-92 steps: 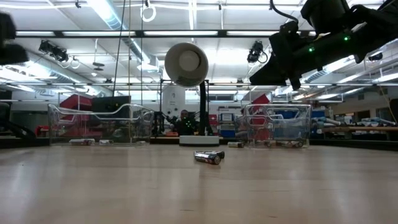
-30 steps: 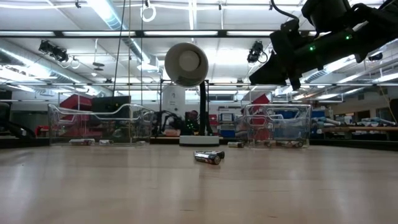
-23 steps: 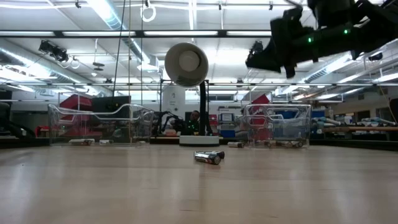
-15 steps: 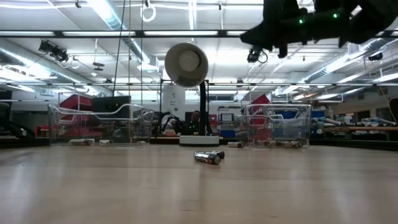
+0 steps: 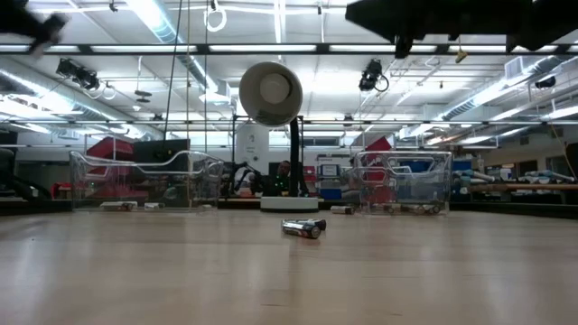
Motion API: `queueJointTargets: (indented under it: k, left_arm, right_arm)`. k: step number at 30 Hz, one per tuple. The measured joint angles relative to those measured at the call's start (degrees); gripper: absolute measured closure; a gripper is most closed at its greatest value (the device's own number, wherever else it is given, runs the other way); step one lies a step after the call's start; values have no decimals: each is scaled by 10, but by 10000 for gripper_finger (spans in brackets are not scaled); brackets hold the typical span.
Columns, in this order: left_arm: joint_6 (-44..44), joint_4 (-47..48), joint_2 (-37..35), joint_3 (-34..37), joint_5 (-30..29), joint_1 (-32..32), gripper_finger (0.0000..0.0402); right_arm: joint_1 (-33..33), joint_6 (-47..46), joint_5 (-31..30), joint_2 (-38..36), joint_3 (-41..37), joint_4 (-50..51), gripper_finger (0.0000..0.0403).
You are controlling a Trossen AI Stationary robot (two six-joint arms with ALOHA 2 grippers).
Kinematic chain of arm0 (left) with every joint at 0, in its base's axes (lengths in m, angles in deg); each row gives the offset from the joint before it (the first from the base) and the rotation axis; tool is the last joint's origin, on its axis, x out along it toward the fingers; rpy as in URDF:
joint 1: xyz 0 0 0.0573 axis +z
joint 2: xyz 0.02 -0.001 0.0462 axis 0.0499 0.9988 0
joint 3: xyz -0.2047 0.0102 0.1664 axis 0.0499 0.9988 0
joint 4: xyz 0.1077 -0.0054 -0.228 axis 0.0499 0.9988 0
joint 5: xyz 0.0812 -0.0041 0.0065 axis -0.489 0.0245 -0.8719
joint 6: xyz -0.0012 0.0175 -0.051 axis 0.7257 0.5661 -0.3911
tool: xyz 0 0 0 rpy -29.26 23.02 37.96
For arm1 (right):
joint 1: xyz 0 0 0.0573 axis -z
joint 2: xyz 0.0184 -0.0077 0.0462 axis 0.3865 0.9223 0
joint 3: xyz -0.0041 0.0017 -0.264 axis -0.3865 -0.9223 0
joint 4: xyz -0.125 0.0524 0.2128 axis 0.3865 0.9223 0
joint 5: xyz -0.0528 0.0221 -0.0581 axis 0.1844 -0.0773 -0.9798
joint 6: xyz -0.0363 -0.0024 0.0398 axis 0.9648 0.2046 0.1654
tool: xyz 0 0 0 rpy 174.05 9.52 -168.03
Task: Sort batteries
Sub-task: Put the silver battery in the transparent bin
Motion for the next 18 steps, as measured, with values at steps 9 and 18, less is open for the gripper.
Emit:
queueJointTargets:
  k: [9, 18]
  left_arm:
    - [189, -116, 0, 0, -175, 117, 396]
    - [589, -365, 0, 0, -117, 253, 396]
  right_arm:
    - [-49, 33, -1, 3, 0, -32, 354]
    - [-33, 83, -74, 61, 38, -100, 354]
